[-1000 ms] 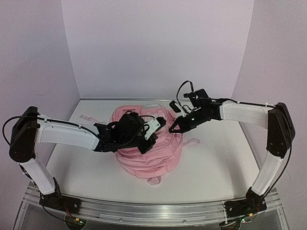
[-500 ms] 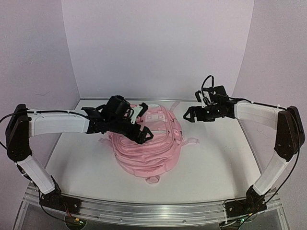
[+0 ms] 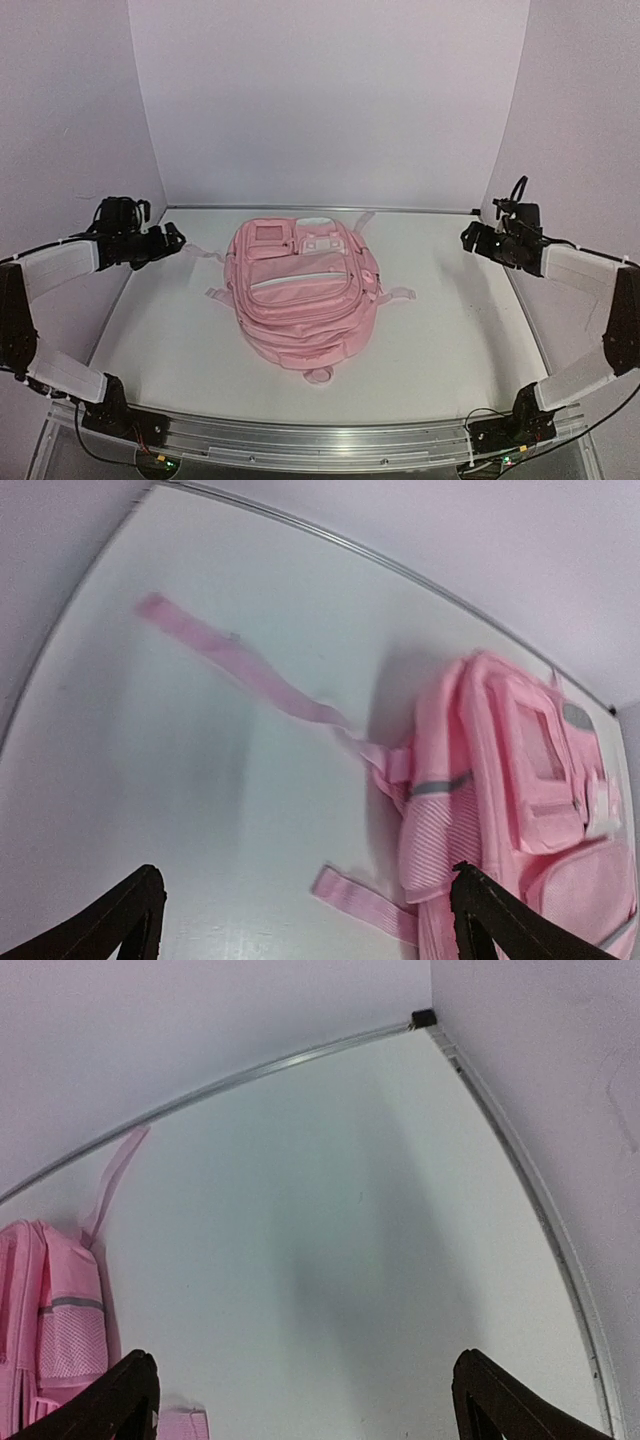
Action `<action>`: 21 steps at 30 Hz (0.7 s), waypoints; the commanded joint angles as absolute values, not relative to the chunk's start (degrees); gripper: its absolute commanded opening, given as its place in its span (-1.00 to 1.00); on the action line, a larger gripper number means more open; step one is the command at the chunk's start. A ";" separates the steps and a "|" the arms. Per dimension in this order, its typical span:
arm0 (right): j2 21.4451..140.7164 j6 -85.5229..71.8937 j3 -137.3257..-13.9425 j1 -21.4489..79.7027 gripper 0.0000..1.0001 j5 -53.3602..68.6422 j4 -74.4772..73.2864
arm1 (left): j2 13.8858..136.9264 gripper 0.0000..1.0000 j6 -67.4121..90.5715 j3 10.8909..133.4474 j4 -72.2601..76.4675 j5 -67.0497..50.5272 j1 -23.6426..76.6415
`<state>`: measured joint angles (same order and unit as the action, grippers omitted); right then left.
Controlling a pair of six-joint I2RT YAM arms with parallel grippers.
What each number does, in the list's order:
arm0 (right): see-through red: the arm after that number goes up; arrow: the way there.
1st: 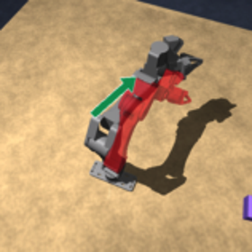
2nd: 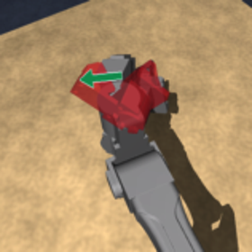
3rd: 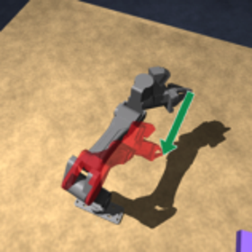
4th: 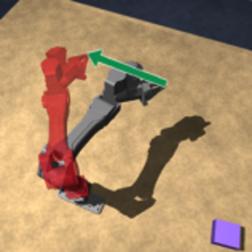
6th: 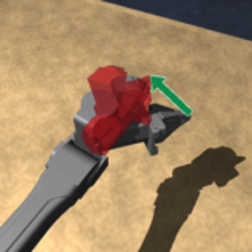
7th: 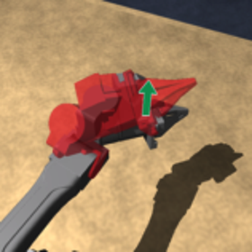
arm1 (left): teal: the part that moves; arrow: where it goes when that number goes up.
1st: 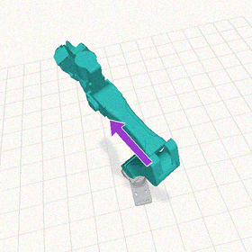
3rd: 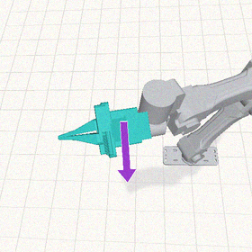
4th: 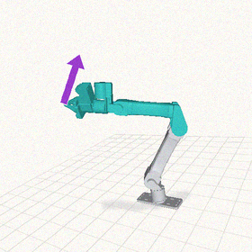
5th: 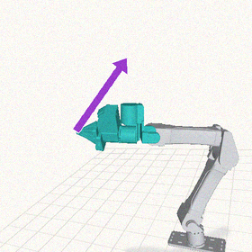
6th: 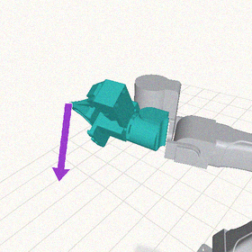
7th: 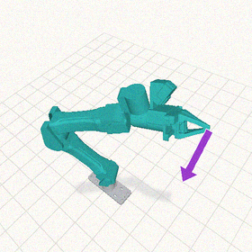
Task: Pack the student bag
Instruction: Reset both arms
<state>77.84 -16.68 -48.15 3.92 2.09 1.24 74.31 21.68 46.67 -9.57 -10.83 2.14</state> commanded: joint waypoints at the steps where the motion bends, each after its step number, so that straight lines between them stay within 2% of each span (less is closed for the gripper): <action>1: 66.17 -14.51 -40.27 4.15 0.96 -6.59 17.17 | 66.33 0.99 24.68 40.73 -2.18 -6.03 -4.07; 6: 57.50 -12.00 -29.20 4.15 0.97 -10.41 29.57 | 58.86 0.99 22.47 28.36 11.83 6.71 -4.15; 10: 55.20 -12.64 -22.94 4.16 0.96 -12.69 35.58 | 56.16 0.99 20.44 19.67 21.23 10.61 -4.19; 16: 54.48 -14.24 -15.20 4.17 0.96 -14.44 41.80 | 56.16 0.99 19.58 18.39 21.68 12.66 -4.15; 21: 54.23 -14.43 -13.36 4.20 0.96 -14.18 43.32 | 55.79 0.99 18.74 17.25 23.57 12.64 -4.07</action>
